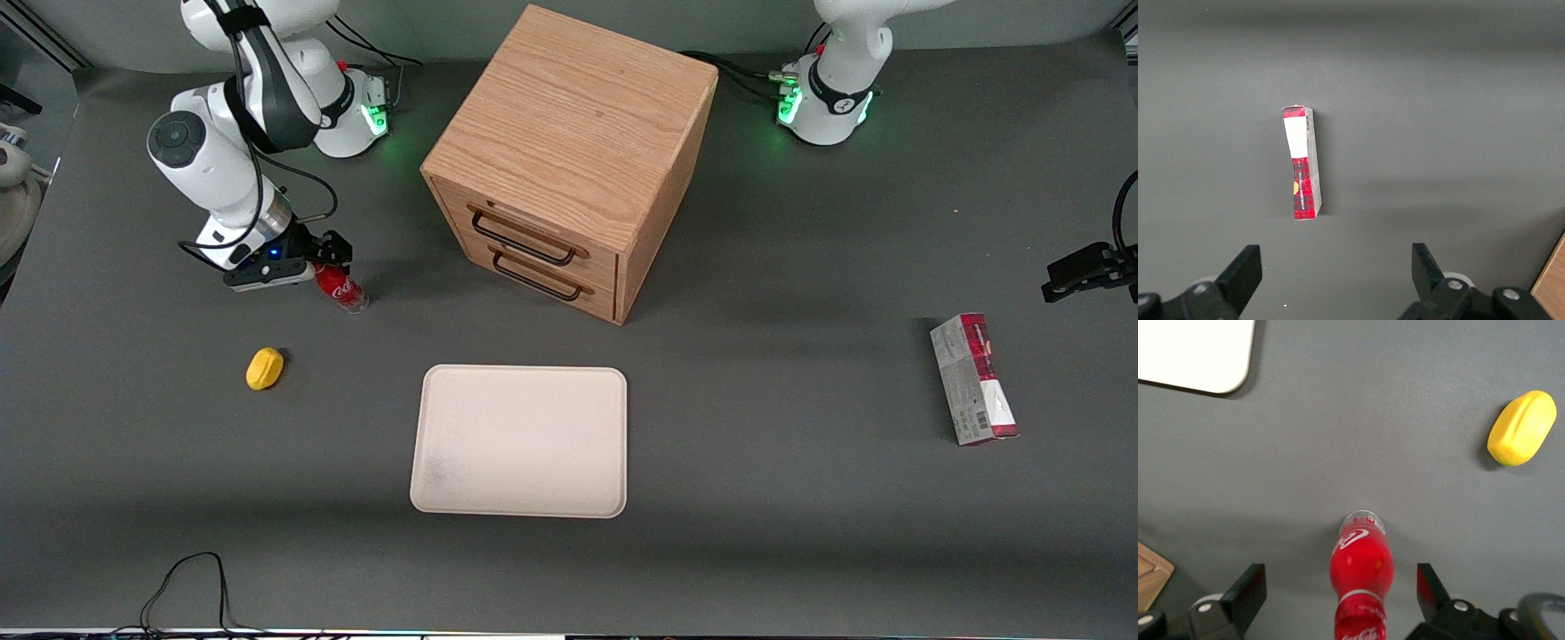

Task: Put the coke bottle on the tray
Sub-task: 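Lower the right gripper and close it around the bottle's body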

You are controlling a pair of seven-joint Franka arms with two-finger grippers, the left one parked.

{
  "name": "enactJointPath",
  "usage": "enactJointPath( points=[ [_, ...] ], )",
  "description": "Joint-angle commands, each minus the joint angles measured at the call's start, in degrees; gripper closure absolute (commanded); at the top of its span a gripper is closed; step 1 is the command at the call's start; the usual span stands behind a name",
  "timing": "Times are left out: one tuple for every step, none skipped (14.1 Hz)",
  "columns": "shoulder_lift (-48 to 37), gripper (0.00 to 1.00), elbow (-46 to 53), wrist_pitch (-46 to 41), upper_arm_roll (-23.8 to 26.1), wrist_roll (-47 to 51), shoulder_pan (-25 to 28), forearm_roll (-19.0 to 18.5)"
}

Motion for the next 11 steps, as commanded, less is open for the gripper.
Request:
enactJointPath(
  points=[
    [-0.3, 0.0, -1.2, 1.6, -0.4, -0.3, 0.0, -1.1],
    [-0.5, 0.0, -1.6, 1.6, -0.4, -0.3, 0.0, -1.1],
    [-0.6, 0.01, -1.9, 1.6, -0.4, -0.3, 0.0, -1.1],
    [-0.7, 0.03, -1.9, 1.6, -0.4, -0.3, 0.0, -1.1],
    [-0.9, 0.07, -2.1, 1.5, -0.4, -0.3, 0.0, -1.1],
    [-1.1, 0.13, -2.4, 1.6, -0.5, -0.3, 0.0, -1.1],
    [-1.2, 0.21, -2.6, 1.5, -0.5, -0.3, 0.0, -1.1],
    [-1.3, 0.29, -2.6, 1.5, -0.5, -0.3, 0.0, -1.1],
    [-1.3, 0.4, -2.7, 1.5, -0.5, -0.3, 0.0, -1.1],
    [-1.3, 0.5, -2.6, 1.5, -0.5, -0.3, 0.0, -1.1],
    [-1.3, 0.64, -2.7, 1.5, -0.5, -0.3, 0.0, -1.2]
  ],
)
